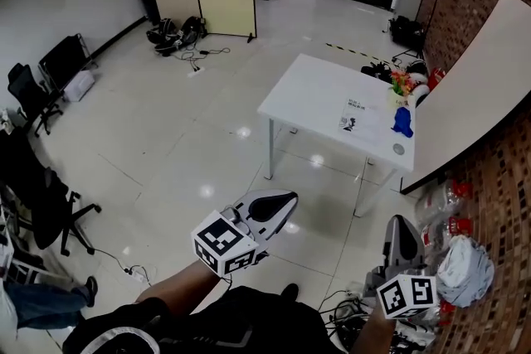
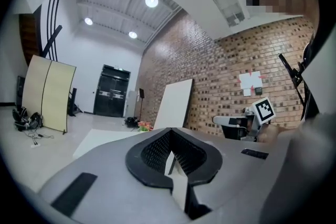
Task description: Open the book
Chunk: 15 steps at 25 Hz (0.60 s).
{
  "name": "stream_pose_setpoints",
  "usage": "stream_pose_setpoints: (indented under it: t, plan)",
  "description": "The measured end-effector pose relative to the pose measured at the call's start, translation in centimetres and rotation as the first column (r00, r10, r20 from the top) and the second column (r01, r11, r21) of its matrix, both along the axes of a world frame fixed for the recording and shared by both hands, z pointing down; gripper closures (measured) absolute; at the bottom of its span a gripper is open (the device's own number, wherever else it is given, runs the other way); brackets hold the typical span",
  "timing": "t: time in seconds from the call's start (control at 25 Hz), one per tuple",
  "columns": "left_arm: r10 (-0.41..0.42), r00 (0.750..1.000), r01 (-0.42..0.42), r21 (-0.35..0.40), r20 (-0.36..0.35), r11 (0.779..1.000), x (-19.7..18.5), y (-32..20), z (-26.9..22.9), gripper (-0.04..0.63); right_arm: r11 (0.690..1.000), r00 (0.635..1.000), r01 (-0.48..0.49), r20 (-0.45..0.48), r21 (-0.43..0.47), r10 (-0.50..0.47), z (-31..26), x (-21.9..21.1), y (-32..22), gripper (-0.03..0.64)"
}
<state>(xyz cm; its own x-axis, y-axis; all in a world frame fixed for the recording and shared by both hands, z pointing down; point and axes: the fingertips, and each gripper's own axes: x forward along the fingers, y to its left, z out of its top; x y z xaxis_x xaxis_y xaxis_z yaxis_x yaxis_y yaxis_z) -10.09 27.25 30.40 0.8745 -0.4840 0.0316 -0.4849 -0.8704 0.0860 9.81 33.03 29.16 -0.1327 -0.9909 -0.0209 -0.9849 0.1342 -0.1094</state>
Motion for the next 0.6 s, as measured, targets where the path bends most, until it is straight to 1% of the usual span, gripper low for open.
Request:
stream_pose_setpoints:
  t: [0.12, 0.24, 0.32, 0.4, 0.44, 0.48, 0.6]
  plan:
    - [-0.027, 1.000, 0.027, -0.011, 0.004, 1.000, 2.7, -2.6, 0.2, 0.600, 1.000, 1.000, 0.014, 0.013, -0.001, -0.014, 0.2, 2.8, -2.5, 0.616]
    - [-0.030, 0.999, 0.030, -0.017, 0.029, 0.999, 4.2, -4.6, 0.4, 0.600, 1.000, 0.999, 0.013, 0.030, -0.016, -0.013, 1.1, 4.4, -4.7, 0.615]
    - [-0.038, 0.998, 0.039, -0.025, 0.049, 0.999, 4.7, -6.2, 0.7, 0.600, 1.000, 1.000, 0.009, -0.001, -0.025, -0.009, 1.4, 4.9, -6.1, 0.615]
    - [-0.056, 0.997, 0.058, -0.051, 0.049, 0.997, 5.6, -8.2, 1.2, 0.600, 0.999, 0.998, 0.008, -0.056, -0.038, -0.010, 1.6, 5.6, -7.7, 0.615]
    - [-0.059, 0.997, 0.061, -0.064, 0.046, 0.996, 6.3, -9.2, 1.4, 0.600, 0.999, 0.998, 0.012, -0.068, -0.045, -0.015, 1.9, 6.1, -8.5, 0.615]
    - [-0.054, 0.997, 0.058, -0.067, 0.047, 0.996, 7.0, -10.2, 1.7, 0.600, 0.999, 0.998, 0.015, -0.064, -0.051, -0.018, 2.3, 6.8, -9.4, 0.615]
    - [-0.032, 0.996, 0.036, -0.043, 0.079, 0.998, 8.9, -14.1, 2.5, 0.600, 0.998, 0.999, -0.008, -0.034, -0.056, 0.006, 3.2, 8.5, -13.0, 0.615]
